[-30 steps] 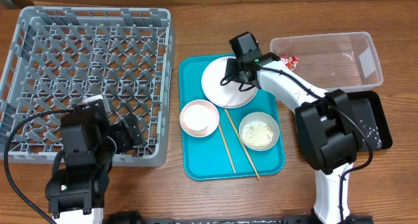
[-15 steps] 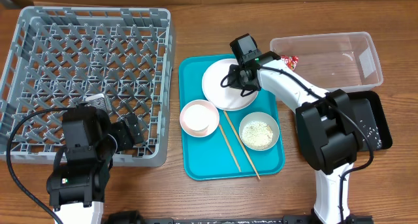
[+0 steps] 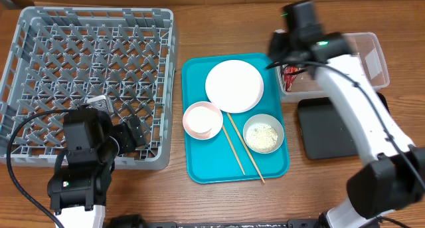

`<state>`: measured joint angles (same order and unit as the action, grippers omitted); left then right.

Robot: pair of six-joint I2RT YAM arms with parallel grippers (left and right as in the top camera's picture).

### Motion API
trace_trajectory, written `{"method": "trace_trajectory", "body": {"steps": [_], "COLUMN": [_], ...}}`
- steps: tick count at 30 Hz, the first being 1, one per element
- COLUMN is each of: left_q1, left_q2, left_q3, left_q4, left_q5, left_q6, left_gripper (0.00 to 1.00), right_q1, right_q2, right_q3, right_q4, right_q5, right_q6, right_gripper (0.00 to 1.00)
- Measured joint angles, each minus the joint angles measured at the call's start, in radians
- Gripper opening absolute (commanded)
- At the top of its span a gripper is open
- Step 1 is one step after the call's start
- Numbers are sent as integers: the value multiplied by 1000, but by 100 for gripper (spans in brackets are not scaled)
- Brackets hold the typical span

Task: Sort waste into correct bins and load items into the dishwasher
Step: 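Drop the white tissue into the clear bin with the right gripper, then grasp the rim of the white rice bowl with the right gripper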

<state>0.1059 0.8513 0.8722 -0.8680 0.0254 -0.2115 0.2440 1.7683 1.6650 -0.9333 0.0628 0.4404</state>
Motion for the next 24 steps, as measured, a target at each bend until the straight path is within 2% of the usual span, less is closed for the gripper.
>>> {"method": "trace_trajectory", "body": {"steps": [4,5,6,7,13,19,24], "left_q1": [0,0,0,0,0,0,0], "left_q2": [0,0,0,0,0,0,0], "left_q3": [0,0,0,0,0,0,0], "left_q4": [0,0,0,0,0,0,0], "left_q5": [0,0,0,0,0,0,0], "left_q6": [0,0,0,0,0,0,0], "left_gripper": [100,100,100,100,100,100,100], "right_q1": [-104,-120,-137,-145,-150,-137,-44], "right_q2": [8,11,14,16,21,6,-47], "right_q3": [-11,-19,-29,-35,-42,-42,-42], "right_q4": [-56,-64,-78,-87,-116,-171,-261], "right_q5": [5,5,5,5,3,-51,-139], "right_q6": [0,-1,2,-5,-58,-107,-153], "right_gripper": [15,22,47,56,60,60,58]}}
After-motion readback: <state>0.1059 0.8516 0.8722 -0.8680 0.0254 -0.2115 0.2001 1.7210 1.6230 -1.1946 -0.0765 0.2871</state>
